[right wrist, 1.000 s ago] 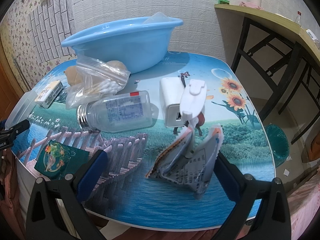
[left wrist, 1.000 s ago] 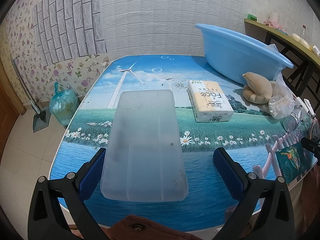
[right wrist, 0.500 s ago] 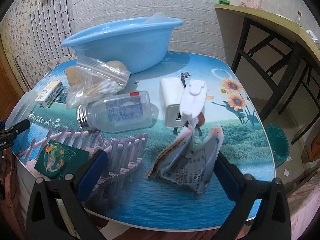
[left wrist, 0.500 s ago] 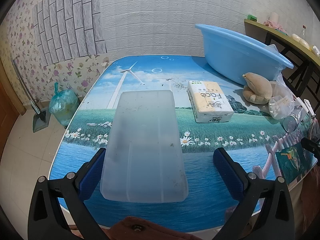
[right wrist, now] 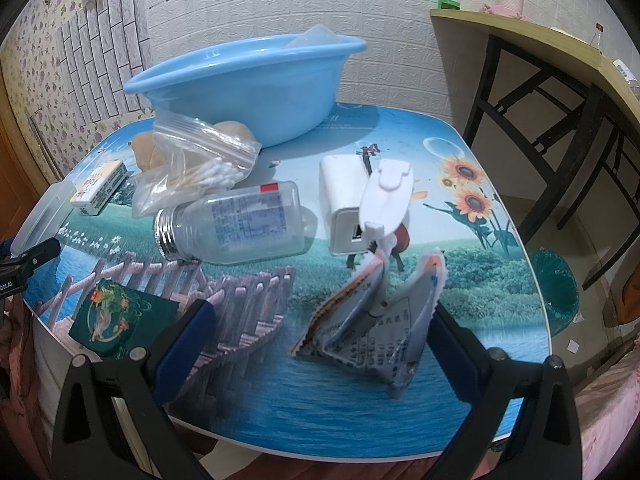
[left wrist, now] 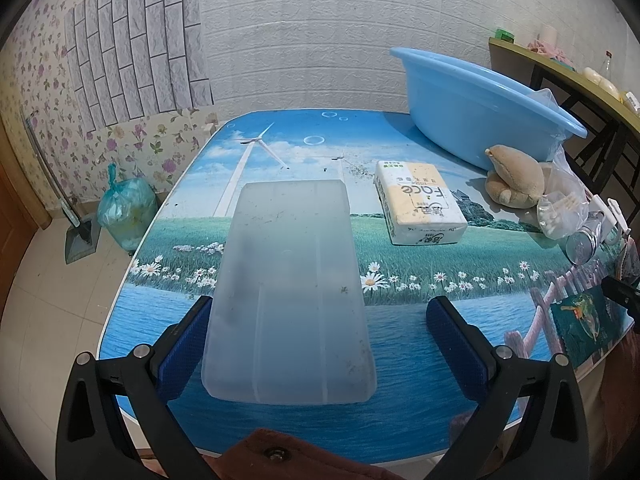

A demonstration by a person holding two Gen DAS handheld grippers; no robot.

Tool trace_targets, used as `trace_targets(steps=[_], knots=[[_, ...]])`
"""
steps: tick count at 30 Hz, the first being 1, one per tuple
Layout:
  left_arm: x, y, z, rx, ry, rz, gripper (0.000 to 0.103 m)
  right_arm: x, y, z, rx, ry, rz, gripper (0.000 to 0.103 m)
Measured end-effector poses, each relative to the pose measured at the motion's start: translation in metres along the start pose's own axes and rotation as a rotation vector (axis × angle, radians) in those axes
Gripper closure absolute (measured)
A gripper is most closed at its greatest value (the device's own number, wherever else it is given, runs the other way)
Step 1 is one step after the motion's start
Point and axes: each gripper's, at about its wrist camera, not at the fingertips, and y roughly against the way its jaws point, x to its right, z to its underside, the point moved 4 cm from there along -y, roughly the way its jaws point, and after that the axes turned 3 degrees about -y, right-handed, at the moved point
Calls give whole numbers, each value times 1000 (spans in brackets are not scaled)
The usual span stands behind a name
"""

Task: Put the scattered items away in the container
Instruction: 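Open the right gripper over the paper packet and hold the left on the box, then lift the frosted box with the left gripper while the right grasps the paper packet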

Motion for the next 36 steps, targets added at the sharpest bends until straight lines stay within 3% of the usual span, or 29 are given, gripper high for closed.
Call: trace_targets(steps=[4,8,11,14,16,19,24,26,28,36], knots=[[-2,3,1,1,6,1,4,-1,0,0,1,-2,2,0],[-4,6,0,15,8,-4,29,-1,0,0,2,1,0,0],[-3,8,0,22,3,4,40,0,0,0,-9,4,-4,0],[-4,9,1,22,2,12,40,5,3,4,-33,-14,13,1],[-5,11,2,24,4,21,40,9,9,7,-31,-29,26,15],[-6,15,3,28,12,35,40,11,15,12,-23,-28,10,25],[-4,18,1,37,-2,31,41,16,24,9,8,-54,4,26],[-3,18,1,35,-12,26,41,18,25,6,21,-63,4,35],[-2,16,1,21,-19,20,41,19,22,4,5,-71,-9,56],[-5,8,-2,-1,-1,8,40,20,20,5,-1,-72,-18,59]])
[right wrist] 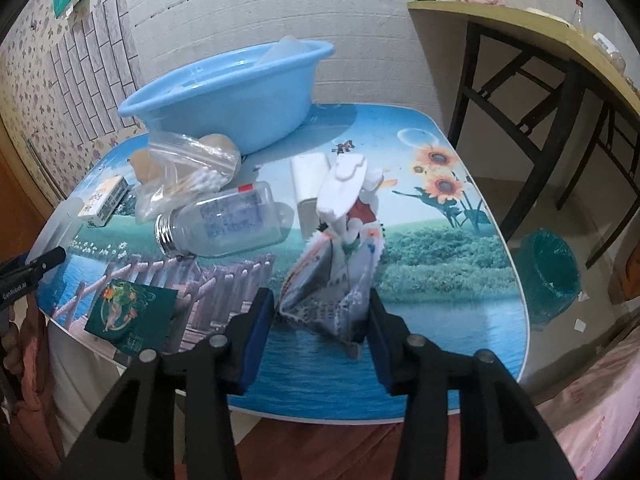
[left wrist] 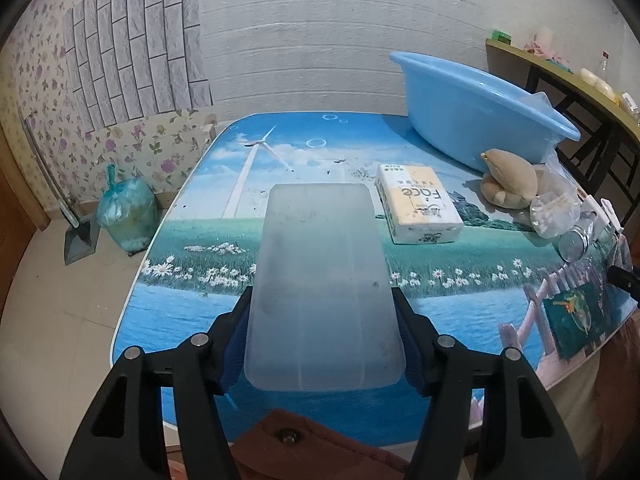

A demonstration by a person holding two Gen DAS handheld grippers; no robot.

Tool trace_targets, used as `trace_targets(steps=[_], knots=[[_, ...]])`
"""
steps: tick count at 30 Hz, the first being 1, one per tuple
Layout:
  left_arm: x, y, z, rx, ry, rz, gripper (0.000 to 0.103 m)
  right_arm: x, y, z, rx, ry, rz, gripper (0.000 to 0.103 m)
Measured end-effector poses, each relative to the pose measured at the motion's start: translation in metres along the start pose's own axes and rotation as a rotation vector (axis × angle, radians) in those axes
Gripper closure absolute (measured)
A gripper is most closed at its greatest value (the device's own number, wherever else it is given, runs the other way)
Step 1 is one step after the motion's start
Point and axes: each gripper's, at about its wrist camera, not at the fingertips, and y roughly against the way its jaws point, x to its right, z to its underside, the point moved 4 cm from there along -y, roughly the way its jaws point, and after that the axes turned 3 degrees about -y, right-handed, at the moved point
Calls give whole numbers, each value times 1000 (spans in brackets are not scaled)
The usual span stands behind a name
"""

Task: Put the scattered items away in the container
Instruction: 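Lift the frosted box with the left gripper while the right grasps the paper packet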

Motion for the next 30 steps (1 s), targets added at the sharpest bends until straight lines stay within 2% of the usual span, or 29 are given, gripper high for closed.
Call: trace_targets(steps=[6,8,10,14,22,30], knots=[[-1,-4,-5,-5,6,-4,41,-1,-2,-2,-4,-5,1,57],[-1,-2,-3,1,11,-2,42,-1,-1,-2,-2,-3,2,61],[-2,2,-2,8,18,8,42,-1,2,-2,8,-5,-19,65],[-1,19,-7,33,18,24,42,-8,12,-2,18,5,-64,66],[15,58,-37,124,-12,73,42,-41,39,-21,91,68,-157,66],[37,69,-72,169,-31,136,42,-59,49,-53,146,89,-209,66]])
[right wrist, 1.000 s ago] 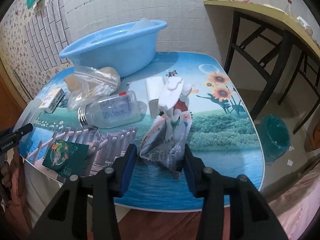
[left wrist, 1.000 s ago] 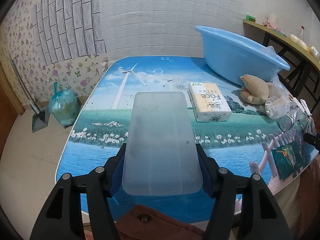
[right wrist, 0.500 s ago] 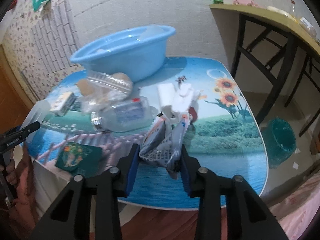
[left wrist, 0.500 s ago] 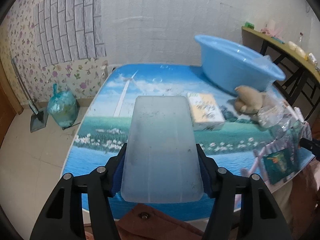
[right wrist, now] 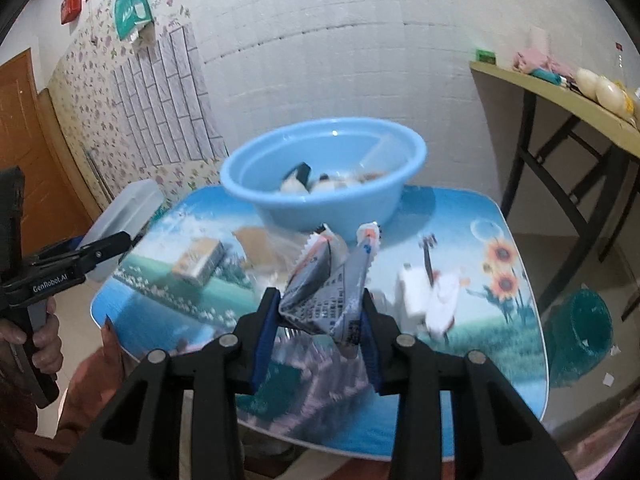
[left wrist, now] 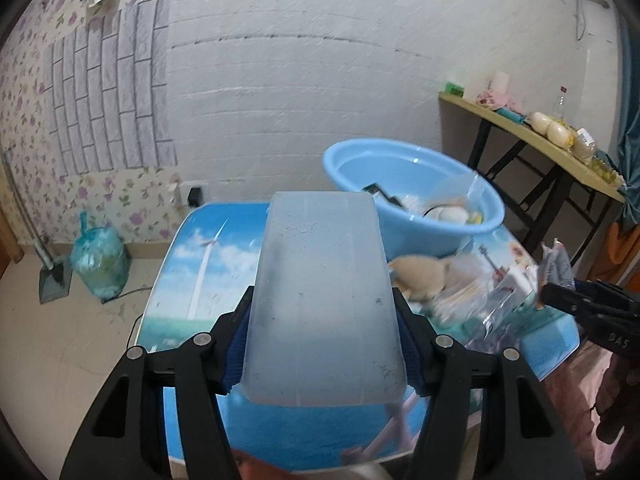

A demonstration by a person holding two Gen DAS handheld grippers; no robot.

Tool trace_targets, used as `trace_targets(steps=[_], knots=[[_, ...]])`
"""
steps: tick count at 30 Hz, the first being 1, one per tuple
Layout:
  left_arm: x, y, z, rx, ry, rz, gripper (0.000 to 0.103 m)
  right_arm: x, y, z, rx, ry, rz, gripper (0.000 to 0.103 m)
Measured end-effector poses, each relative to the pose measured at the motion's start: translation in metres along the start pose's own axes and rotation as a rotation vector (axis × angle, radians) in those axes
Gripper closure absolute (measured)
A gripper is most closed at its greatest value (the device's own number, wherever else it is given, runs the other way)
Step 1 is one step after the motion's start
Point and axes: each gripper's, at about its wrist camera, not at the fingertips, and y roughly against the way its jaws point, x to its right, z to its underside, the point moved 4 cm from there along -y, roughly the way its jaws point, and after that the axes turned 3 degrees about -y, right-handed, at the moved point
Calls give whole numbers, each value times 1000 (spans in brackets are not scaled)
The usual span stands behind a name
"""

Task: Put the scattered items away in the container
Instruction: 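Lift the frosted box with the left gripper while the right grasps the paper packet, then drop the frosted box into the basin while the right drops the paper packet in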

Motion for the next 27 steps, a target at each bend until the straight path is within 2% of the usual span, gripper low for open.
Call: trace_targets(steps=[6,14,27], knots=[[15,-8,-28,28,-24,35,42,-2,-7,-22,25,20,-18,66],[40,-44,-62,27,-68,84,42,-1,-29,-52,37,40,-32,66],[77,-103,-86,-12,-133,135,42,9,-76,-78,26,60,-46,66]])
